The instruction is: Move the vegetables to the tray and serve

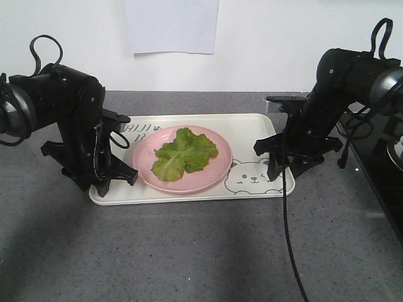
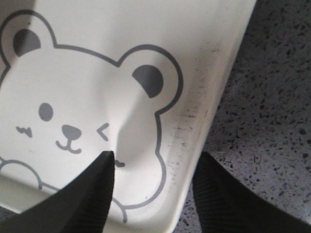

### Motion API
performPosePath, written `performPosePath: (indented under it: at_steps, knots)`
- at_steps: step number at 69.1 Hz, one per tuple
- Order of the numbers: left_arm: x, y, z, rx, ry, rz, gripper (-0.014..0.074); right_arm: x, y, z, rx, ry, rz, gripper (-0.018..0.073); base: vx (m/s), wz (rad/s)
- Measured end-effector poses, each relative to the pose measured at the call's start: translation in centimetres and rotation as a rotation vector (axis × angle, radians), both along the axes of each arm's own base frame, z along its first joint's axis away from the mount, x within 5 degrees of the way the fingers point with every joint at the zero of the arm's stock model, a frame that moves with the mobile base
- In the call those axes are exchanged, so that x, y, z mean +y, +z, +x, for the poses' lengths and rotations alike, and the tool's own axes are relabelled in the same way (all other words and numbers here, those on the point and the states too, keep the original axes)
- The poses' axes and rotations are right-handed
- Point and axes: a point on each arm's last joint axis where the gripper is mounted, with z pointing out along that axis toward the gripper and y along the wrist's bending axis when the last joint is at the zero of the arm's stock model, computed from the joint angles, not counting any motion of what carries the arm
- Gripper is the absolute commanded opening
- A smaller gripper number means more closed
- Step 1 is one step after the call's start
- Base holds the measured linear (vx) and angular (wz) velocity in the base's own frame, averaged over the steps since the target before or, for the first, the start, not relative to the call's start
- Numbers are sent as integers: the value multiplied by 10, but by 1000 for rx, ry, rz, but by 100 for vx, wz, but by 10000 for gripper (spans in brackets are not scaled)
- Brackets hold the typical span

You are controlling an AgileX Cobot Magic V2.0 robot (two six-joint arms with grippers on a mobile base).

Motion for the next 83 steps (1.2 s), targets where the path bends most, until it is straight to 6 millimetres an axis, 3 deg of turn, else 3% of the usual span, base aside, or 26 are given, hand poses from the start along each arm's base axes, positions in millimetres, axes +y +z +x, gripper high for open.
performPosePath:
  at_steps: [26,43,53,67,75,83]
  knots:
    - [-4,15,2,-47,-13,-10,277,0,10,-3,-18,-68,-20,363,0,0]
    - [-4,15,2,-48,-13,-10,277,-3,44,-14,-101,-64,-11,310,0,0]
    - [-3,24,0,-67,-13,-21,265,-2,74,-24,-202,-38,31,195,0,0]
    - [4,73,-18,-199,-13,-72,209,-1,132,-48,-431,30,129,-13,0,0]
    - [10,113,-36,-334,-9,-128,164,0,165,-70,-550,95,185,-10,0,0]
    - [22,166,-66,-520,-8,-209,117,-3,187,-103,-695,152,231,-8,0,0]
